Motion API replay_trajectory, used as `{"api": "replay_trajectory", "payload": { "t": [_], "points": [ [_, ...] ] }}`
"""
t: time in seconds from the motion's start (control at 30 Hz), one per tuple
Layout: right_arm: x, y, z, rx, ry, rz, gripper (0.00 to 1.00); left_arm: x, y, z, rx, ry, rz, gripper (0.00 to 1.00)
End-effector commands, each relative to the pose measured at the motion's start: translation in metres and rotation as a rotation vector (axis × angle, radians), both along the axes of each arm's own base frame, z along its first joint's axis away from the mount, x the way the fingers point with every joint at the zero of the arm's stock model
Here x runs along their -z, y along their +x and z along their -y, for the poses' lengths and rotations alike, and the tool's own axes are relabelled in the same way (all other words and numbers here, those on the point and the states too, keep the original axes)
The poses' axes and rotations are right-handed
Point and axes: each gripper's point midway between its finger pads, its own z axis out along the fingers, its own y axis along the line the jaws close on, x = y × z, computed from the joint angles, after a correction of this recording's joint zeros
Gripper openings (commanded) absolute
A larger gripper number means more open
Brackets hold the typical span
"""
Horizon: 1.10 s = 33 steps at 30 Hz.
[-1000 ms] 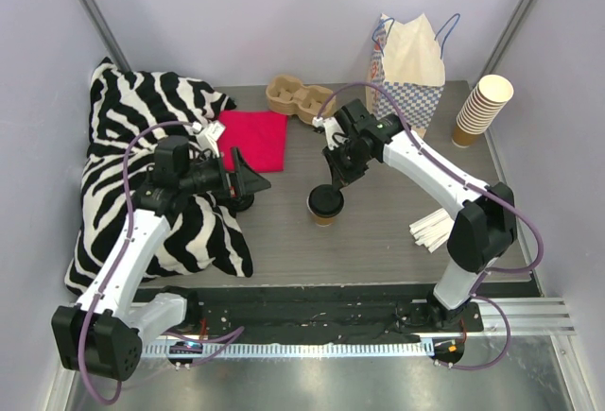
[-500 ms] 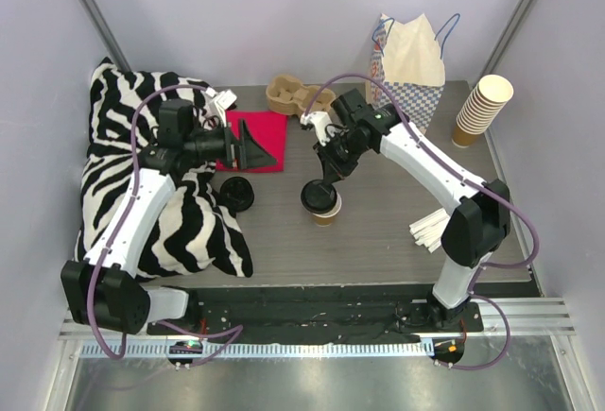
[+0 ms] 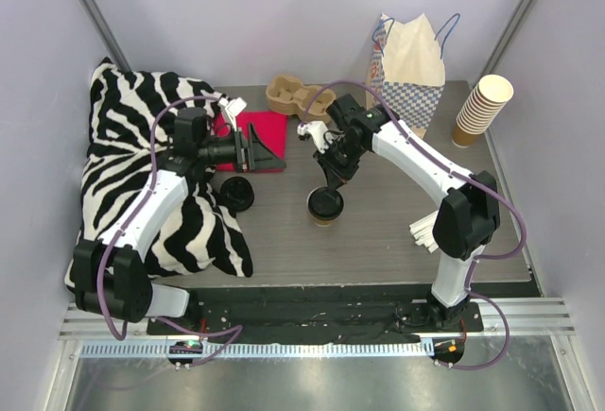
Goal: Pack the takeout coffee
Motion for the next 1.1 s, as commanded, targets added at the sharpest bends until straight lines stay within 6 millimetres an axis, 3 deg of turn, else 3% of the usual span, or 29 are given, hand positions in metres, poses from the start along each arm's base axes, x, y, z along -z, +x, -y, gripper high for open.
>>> {"api": "replay_trajectory", "payload": {
  "t": [0.0, 0.33, 1.07],
  "points": [
    [-0.014, 0.018, -0.002, -0.002, 0.006, 0.093, 0.01, -0.008, -0.002, 0.013, 0.022, -0.033, 0.063, 0.86],
    [-0.007, 0.029, -0.004, 0.02, 0.026, 0.11, 0.01, -0.001, 0.001, 0.022, 0.02, -0.038, 0.03, 0.8],
    [0.013, 0.028, -0.003, 0.028, 0.025, 0.086, 0.01, 0.006, 0.002, 0.021, 0.007, -0.03, 0.011, 0.8]
  ]
}}
